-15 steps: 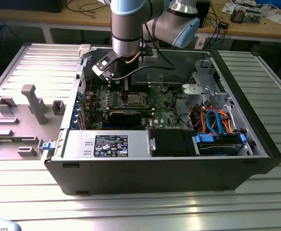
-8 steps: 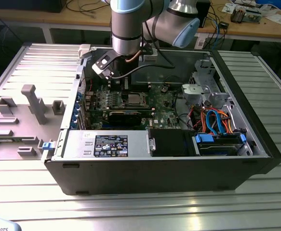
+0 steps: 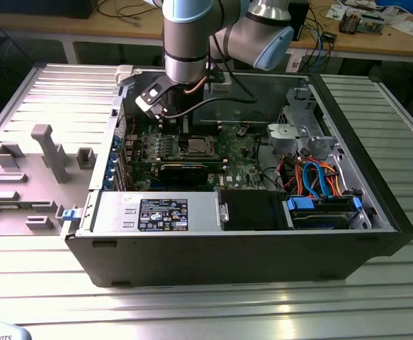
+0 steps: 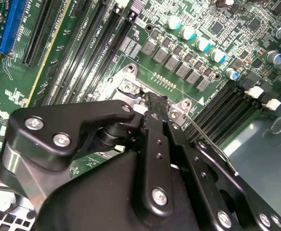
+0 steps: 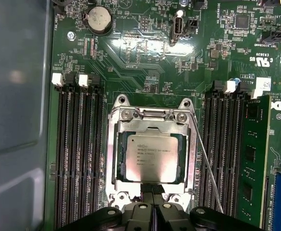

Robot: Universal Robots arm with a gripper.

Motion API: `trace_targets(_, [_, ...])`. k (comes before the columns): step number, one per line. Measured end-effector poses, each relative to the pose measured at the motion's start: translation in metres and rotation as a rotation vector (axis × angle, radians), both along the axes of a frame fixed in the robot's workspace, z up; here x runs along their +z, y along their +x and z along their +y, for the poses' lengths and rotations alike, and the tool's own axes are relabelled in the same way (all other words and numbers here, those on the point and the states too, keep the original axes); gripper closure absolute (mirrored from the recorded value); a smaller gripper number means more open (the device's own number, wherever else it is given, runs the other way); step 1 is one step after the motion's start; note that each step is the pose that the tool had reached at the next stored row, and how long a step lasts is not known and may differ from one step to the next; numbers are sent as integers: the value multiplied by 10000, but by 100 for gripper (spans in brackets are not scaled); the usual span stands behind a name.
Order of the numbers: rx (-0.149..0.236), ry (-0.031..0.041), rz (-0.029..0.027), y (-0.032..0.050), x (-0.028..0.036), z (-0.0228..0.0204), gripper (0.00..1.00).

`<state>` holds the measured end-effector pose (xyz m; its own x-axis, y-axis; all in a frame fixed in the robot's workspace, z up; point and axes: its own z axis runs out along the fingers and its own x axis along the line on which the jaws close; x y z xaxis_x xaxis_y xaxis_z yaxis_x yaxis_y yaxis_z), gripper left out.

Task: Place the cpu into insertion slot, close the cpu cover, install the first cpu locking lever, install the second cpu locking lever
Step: 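Close the cpu cover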

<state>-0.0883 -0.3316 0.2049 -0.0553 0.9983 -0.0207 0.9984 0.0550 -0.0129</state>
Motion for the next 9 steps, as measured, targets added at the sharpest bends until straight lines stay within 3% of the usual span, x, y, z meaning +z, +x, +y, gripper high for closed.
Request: trace_targets(9, [-1, 8, -5, 1, 28, 1, 89])
